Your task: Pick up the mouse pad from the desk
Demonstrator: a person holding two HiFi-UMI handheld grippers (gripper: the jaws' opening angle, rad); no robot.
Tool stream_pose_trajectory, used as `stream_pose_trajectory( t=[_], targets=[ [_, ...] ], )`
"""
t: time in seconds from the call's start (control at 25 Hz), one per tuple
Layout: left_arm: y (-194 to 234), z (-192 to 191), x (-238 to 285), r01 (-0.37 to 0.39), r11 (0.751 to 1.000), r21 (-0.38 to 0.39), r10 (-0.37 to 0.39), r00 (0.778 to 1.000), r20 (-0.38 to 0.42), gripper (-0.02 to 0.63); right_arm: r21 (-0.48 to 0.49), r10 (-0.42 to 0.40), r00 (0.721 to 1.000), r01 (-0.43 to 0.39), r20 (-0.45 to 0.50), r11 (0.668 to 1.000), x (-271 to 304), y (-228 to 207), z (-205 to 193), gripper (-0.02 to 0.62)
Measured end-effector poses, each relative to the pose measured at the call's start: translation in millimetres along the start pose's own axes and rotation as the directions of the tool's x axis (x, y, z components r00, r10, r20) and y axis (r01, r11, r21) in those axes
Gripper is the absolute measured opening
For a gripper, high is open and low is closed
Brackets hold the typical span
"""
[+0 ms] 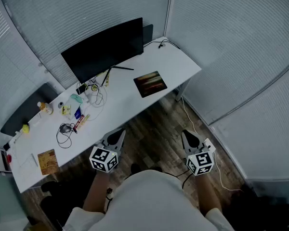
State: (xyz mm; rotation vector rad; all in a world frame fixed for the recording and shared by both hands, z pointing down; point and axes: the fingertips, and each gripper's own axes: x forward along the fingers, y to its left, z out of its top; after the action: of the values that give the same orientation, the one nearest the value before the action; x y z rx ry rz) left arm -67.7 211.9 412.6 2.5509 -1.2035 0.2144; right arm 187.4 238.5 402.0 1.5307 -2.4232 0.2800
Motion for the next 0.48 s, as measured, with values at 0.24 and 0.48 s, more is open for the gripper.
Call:
stream_pose_trajectory(
  t=[0.24,0.48],
  targets=[
    [7,-1,2,0.008,1.0,0.005,-0.008,1.0,-0.005,0.018,0.003,-0.009,1.0,0.009,-0.001,1.0,7,1,0,0.041],
    [15,-1,6,0.023,1.0,0.01,-0.023,1.0,-0.017,0.018,0.013,-0.028,1.0,0.028,-0.005,1.0,14,4,1,0.041]
  ],
)
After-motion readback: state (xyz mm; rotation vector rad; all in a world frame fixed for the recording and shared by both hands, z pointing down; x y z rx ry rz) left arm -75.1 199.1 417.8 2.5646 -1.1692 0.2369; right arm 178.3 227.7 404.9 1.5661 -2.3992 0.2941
